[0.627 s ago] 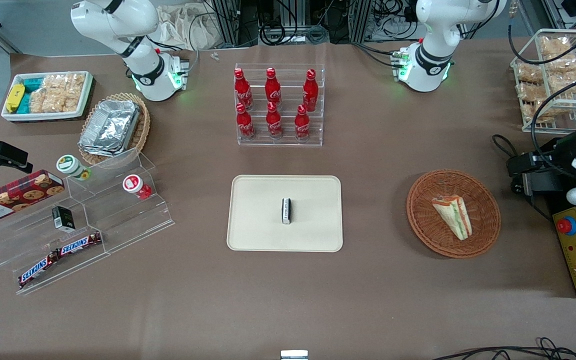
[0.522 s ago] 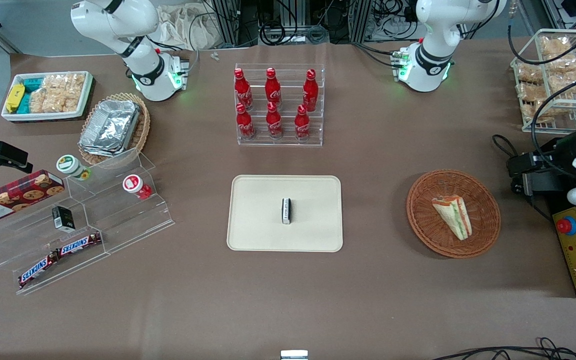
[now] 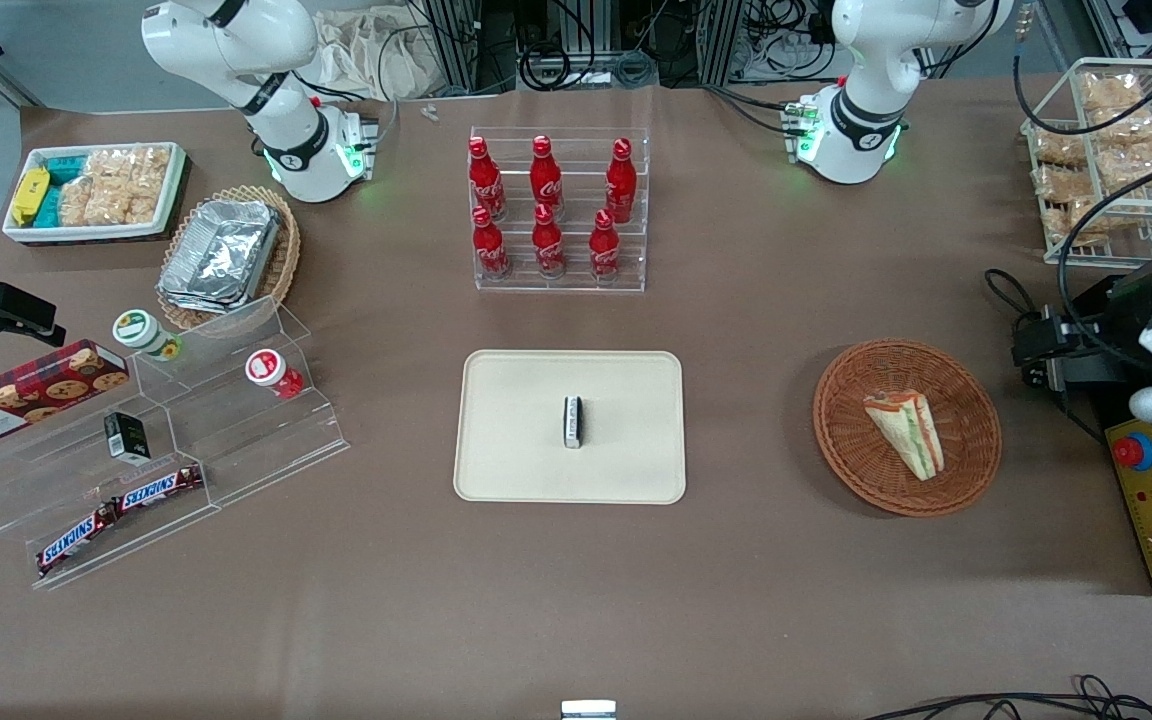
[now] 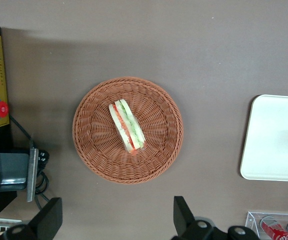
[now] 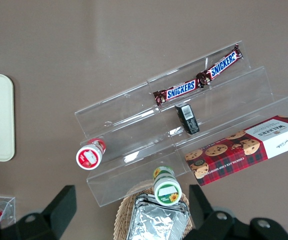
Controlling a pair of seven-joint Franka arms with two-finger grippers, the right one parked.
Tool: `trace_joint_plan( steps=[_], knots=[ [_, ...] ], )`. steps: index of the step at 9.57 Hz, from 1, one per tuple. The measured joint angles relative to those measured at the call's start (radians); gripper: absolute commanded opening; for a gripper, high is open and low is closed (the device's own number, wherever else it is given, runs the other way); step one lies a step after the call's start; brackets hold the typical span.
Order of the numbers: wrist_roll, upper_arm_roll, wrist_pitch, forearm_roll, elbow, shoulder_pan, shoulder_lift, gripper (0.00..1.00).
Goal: Place sandwich from basket to tray
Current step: 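Move the left gripper toward the sandwich in the wicker basket, then lower the left gripper onto the wrapped sandwich and close on it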
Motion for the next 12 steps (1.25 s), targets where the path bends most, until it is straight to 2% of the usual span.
trace_joint_plan(
  steps=[7, 9, 10, 12],
  knots=[
    [-0.004, 0.002, -0.072, 0.005, 0.007, 0.000, 0.016, 0.99],
    [-0.021, 0.002, -0.067, 0.010, -0.031, -0.006, 0.042, 0.99],
    [-0.076, 0.002, 0.026, 0.011, -0.113, -0.008, 0.050, 0.98],
    [-0.244, 0.002, 0.319, 0.011, -0.323, -0.009, 0.056, 0.96]
  ],
)
